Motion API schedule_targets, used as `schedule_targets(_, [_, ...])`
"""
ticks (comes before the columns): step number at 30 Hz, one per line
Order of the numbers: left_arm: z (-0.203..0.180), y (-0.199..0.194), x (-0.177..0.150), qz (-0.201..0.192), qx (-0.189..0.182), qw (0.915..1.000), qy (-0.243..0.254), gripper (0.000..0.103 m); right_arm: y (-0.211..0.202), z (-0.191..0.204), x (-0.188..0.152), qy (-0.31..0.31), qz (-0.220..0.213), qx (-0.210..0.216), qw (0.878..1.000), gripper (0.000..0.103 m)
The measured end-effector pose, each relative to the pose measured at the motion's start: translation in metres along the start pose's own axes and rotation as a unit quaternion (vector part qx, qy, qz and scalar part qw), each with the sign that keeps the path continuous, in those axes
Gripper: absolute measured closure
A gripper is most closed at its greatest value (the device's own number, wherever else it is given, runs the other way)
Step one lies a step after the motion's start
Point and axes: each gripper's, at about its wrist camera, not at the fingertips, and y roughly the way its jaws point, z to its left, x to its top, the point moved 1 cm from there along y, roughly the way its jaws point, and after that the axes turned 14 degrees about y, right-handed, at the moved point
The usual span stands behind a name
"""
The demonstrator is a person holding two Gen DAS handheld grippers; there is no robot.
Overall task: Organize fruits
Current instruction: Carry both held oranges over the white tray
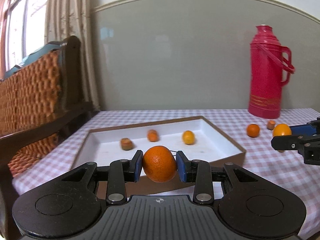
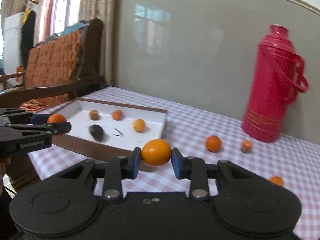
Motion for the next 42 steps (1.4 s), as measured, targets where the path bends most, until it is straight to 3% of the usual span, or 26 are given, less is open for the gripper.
schedule_targets(6, [0.027,-0.004,-0.007,0.005,0.029,0.9995,-0.013,0.067,0.011,0.029,0.005,-0.013,-0.003,0.029,0.999,0.079])
schedule_targets(20, [0.076,0.021,-0.009,0.011,0.071,0.9965,-0.044,0.067,0.046,0.073,0.030,-0.026,-0.026,0.044,0.998,0.079])
schedule_targets(28, [0.093,0.052,0.004,0.006,0.081,0.9951,-0.055,0.067,0.077,0.065,0.053,-0.014,-0.042,0.029,0.999,0.079])
schedule_targets(42, [0.101,0.095,0.015,0.021,0.075,0.9950,-0.062,0.067,0.123,0.051,0.067,0.006,-0.027,0.011,1.000,0.079])
